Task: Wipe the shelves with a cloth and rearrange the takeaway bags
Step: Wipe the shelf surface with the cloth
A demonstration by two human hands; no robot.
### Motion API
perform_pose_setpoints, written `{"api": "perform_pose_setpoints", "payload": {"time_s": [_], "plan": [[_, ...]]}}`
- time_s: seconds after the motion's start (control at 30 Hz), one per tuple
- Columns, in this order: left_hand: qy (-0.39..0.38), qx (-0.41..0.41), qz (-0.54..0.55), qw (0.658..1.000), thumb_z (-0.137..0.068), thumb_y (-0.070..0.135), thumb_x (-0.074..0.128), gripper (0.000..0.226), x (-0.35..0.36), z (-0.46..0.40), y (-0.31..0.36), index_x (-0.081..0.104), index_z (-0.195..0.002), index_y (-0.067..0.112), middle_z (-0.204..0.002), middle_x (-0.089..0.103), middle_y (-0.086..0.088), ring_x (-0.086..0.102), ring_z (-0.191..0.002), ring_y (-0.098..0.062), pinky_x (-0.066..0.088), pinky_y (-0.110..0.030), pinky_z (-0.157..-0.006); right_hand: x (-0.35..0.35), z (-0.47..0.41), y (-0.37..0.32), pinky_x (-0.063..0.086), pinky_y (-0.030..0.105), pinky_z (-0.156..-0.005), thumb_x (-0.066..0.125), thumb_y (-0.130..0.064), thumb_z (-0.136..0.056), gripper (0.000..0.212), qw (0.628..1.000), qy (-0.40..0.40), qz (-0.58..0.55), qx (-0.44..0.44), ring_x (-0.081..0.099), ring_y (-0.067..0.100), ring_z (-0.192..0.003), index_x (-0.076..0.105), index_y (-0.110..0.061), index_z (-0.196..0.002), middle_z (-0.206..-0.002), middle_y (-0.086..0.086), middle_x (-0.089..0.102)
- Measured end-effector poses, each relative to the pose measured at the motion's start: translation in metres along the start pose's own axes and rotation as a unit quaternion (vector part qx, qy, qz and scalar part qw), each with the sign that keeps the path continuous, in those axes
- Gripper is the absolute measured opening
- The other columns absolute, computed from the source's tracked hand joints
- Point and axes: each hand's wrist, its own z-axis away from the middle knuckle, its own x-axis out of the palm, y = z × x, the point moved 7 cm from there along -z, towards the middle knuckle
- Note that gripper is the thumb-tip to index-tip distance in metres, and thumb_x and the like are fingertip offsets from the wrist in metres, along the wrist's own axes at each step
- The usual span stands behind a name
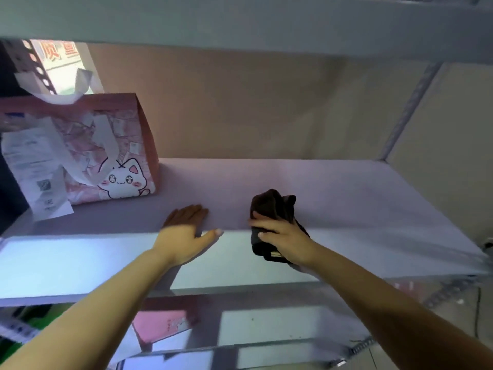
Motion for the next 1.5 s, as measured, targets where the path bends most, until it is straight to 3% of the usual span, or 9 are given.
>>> {"api": "perform_pose_setpoints", "payload": {"time_s": [0.13,0.27,0.37,0.5,1.0,1.17,1.27,1.4,1.5], "plan": [[-0.042,0.054,-0.005,0.998,-0.072,0.081,0.013,0.099,-0.005,0.005,-0.008,0.036,-0.147,0.021,-0.156,0.029,0.002,0.022,-0.144,-0.015,0.017,-0.032,-0.117,-0.005,0.033,-0.005,0.015,0.031,-0.118,0.055,-0.023,-0.094,0.057,0.98,0.034,0.194,-0.032,0.007,0.006,-0.144,0.032,-0.042,-0.143,-0.157,-0.017,0.007],[-0.026,0.052,-0.021,0.998,-0.073,0.078,0.012,0.095,-0.008,0.005,-0.013,0.04,-0.144,0.021,-0.154,0.032,0.0,0.024,-0.143,-0.018,0.017,-0.04,-0.117,-0.004,0.052,0.002,0.008,0.048,-0.117,0.023,-0.06,-0.072,0.081,0.932,0.12,0.342,0.027,-0.01,0.019,-0.146,0.011,-0.041,-0.149,-0.16,-0.004,-0.009],[-0.003,0.025,-0.042,0.999,-0.071,0.076,0.01,0.095,-0.011,0.002,-0.021,0.045,-0.138,0.019,-0.152,0.035,-0.005,0.027,-0.141,-0.026,0.018,-0.045,-0.114,0.004,0.052,0.012,-0.001,0.055,-0.116,0.015,-0.062,-0.069,0.083,0.918,0.152,0.346,0.117,-0.014,0.021,-0.146,0.005,-0.042,-0.149,-0.16,-0.004,-0.011],[-0.006,-0.027,-0.041,0.999,-0.065,0.076,0.005,0.101,-0.01,-0.004,-0.043,0.043,-0.139,0.019,-0.152,0.033,-0.006,0.022,-0.142,-0.029,0.014,-0.045,-0.115,0.025,0.041,0.007,-0.01,0.055,-0.114,0.031,-0.066,-0.09,0.071,0.907,0.169,0.35,0.162,-0.021,0.026,-0.144,0.001,-0.042,-0.15,-0.159,-0.002,-0.018],[-0.015,-0.056,-0.019,0.998,-0.063,0.081,0.005,0.106,-0.006,-0.002,-0.047,0.03,-0.148,0.023,-0.159,0.021,-0.002,0.013,-0.147,-0.022,0.007,-0.038,-0.119,-0.014,-0.12,0.001,0.001,0.058,-0.113,0.045,-0.053,-0.088,0.073,0.906,0.144,0.386,0.1,-0.006,0.025,-0.147,0.008,-0.04,-0.15,-0.161,-0.005,-0.005],[0.006,-0.057,-0.005,0.998,-0.066,0.085,0.006,0.108,-0.008,-0.001,-0.045,0.035,-0.147,0.021,-0.158,0.024,-0.004,0.017,-0.146,-0.024,0.008,-0.039,-0.118,-0.033,-0.16,-0.001,0.002,0.057,-0.114,0.047,-0.05,-0.087,0.071,0.912,0.068,0.397,0.069,-0.003,0.021,-0.147,0.013,-0.04,-0.15,-0.161,-0.007,-0.003],[0.01,-0.061,-0.003,0.998,-0.069,0.083,0.009,0.104,-0.009,-0.001,-0.046,0.036,-0.147,0.021,-0.157,0.025,-0.004,0.019,-0.146,-0.023,0.007,-0.036,-0.118,-0.042,-0.182,-0.008,0.002,0.057,-0.114,0.042,-0.054,-0.071,0.083,0.92,0.006,0.387,0.066,-0.001,0.02,-0.147,0.017,-0.041,-0.149,-0.161,-0.008,-0.001],[0.038,-0.054,-0.011,0.998,-0.08,0.07,0.031,0.081,-0.009,-0.001,-0.047,0.057,-0.132,0.014,-0.143,0.049,-0.011,0.045,-0.132,-0.033,0.026,-0.047,-0.112,-0.039,-0.207,-0.018,0.002,0.058,-0.114,0.042,-0.047,-0.065,0.086,0.926,-0.034,0.371,0.057,0.0,0.02,-0.147,0.02,-0.043,-0.147,-0.16,-0.011,0.001],[0.038,-0.061,-0.005,0.997,-0.081,0.066,0.037,0.074,-0.005,-0.003,-0.051,0.06,-0.129,0.015,-0.139,0.053,-0.011,0.049,-0.129,-0.032,0.029,-0.049,-0.11,-0.033,-0.208,-0.025,0.012,0.046,-0.118,0.047,-0.034,-0.06,0.084,0.948,-0.071,0.306,0.039,0.004,0.02,-0.147,0.035,-0.04,-0.143,-0.159,-0.011,0.011]]}}
